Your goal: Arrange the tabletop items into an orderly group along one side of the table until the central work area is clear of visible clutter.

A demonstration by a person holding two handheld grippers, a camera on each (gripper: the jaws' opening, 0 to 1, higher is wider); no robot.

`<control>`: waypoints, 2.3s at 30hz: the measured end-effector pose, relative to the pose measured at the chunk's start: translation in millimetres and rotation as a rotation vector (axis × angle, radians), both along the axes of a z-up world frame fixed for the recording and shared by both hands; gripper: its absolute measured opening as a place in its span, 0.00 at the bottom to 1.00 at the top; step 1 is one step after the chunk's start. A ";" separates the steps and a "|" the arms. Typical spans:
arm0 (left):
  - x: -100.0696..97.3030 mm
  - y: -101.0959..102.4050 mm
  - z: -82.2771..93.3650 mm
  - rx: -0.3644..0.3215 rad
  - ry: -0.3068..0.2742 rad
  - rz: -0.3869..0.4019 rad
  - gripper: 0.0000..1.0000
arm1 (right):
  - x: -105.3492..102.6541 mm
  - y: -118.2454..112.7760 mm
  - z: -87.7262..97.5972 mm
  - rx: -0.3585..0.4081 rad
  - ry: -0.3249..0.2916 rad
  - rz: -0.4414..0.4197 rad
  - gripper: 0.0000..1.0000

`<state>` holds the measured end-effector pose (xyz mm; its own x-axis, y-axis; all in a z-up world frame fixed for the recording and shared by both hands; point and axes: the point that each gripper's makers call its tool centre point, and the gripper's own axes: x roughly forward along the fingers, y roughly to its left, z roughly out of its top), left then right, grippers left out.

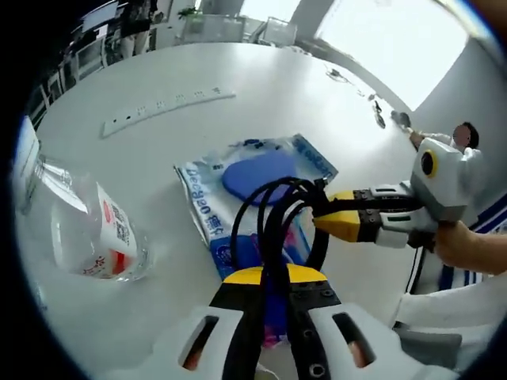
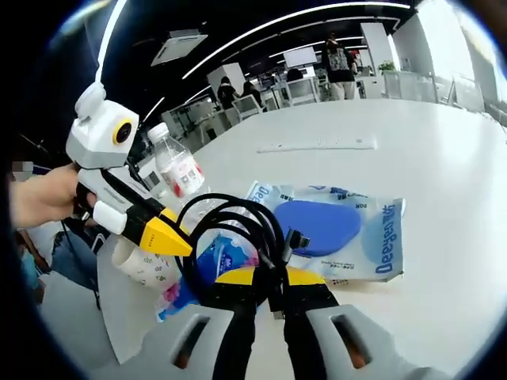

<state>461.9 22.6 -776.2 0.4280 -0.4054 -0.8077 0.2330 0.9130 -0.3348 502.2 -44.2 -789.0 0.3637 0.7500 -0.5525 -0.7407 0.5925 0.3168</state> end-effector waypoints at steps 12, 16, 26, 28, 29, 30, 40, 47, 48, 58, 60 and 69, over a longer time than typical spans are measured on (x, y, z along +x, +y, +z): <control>0.6 -5.8 32.3 -0.010 -0.049 0.013 0.03 | 3.6 -2.9 30.8 0.009 -0.050 -0.009 0.08; -0.5 -8.4 40.0 -0.007 -0.065 0.005 0.03 | 2.8 -5.3 40.3 0.006 -0.070 -0.009 0.08; -8.9 -28.6 57.9 -0.032 -0.091 -0.015 0.03 | -7.6 -27.2 62.7 -0.007 -0.112 -0.037 0.08; -8.8 -36.1 61.3 -0.035 -0.098 -0.029 0.03 | -9.8 -37.4 68.3 -0.010 -0.123 -0.056 0.08; -8.7 -39.4 62.8 -0.037 -0.100 -0.034 0.03 | -10.4 -41.3 69.9 -0.012 -0.126 -0.064 0.08; -9.3 -45.1 64.4 -0.040 -0.101 -0.045 0.03 | -11.9 -47.0 71.7 -0.016 -0.129 -0.072 0.08; -17.8 -85.6 70.1 -0.065 -0.105 -0.136 0.03 | -26.3 -88.2 81.5 -0.057 -0.149 -0.143 0.08; -20.1 -114.9 72.5 -0.089 -0.102 -0.179 0.03 | -32.6 -118.9 84.3 -0.073 -0.148 -0.192 0.09; -20.2 -116.7 72.6 -0.090 -0.102 -0.182 0.03 | -32.7 -124.2 84.6 -0.077 -0.146 -0.197 0.09; -7.9 -147.9 70.6 -0.101 -0.085 -0.186 0.03 | -24.7 -156.0 85.2 -0.109 -0.139 -0.211 0.09; -6.0 -153.5 69.3 -0.107 -0.082 -0.182 0.03 | -22.7 -161.8 83.3 -0.115 -0.133 -0.212 0.09; -2.0 -171.8 53.1 -0.109 -0.064 -0.152 0.03 | -16.3 -179.6 68.0 -0.146 -0.106 -0.191 0.09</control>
<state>460.0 -149.2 -723.0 0.4042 -0.5529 -0.7286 0.3898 0.8248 -0.4097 486.0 -223.7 -720.9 0.5523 0.5772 -0.6015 -0.6356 0.7584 0.1442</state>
